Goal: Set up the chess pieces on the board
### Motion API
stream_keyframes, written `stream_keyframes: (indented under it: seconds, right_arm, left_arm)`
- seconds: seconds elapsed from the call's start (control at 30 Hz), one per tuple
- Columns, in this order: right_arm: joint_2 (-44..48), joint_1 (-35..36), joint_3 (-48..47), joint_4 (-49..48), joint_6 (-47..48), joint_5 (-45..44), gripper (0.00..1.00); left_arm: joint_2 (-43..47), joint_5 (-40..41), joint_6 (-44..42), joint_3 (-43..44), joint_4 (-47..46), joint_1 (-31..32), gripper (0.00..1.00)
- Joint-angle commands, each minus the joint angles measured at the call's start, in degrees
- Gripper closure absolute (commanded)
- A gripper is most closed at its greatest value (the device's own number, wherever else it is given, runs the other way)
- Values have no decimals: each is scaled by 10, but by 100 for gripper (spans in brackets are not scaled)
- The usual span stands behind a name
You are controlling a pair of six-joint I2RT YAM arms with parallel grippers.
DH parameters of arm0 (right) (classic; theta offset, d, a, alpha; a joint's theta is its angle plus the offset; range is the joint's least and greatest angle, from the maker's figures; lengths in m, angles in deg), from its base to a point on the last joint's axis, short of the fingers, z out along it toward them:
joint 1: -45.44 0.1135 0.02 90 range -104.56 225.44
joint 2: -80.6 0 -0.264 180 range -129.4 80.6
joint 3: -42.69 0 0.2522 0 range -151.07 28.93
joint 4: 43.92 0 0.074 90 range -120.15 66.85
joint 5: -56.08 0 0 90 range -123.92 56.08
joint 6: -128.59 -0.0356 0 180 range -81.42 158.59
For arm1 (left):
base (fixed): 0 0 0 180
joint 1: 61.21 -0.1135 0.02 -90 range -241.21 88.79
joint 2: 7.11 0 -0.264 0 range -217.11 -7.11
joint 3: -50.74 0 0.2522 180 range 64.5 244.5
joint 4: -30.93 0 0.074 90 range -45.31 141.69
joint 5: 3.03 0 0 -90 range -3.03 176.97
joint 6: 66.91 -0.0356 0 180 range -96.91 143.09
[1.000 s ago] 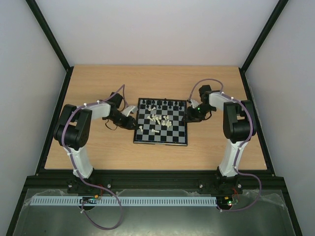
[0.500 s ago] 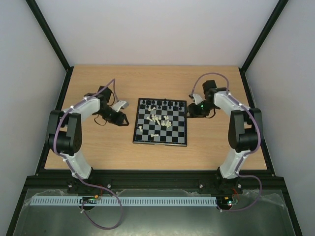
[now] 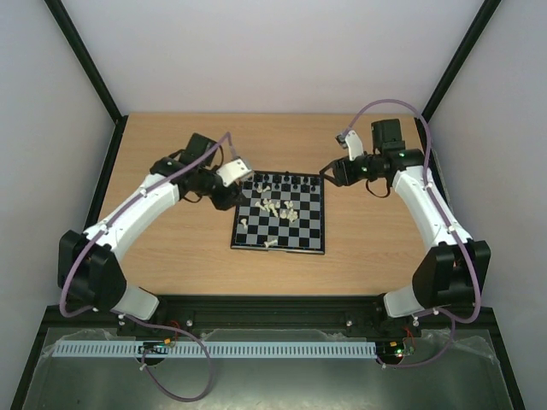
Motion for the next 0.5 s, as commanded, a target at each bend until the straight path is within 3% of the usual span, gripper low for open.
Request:
stream_keyframes:
  seconds: [0.0, 0.13, 0.23, 0.47]
  right_arm:
    - [26, 4, 33, 18, -6, -34, 46]
    - [59, 3, 62, 40, 3, -78, 46]
    - [79, 4, 102, 38, -8, -46, 47]
    - [101, 8, 157, 23, -14, -21, 49]
  left_arm:
    - [26, 7, -4, -28, -16, 58, 49]
    - [40, 8, 24, -86, -35, 67, 46]
    - [52, 24, -2, -120, -32, 94, 46]
    - [51, 41, 34, -152, -60, 138, 47]
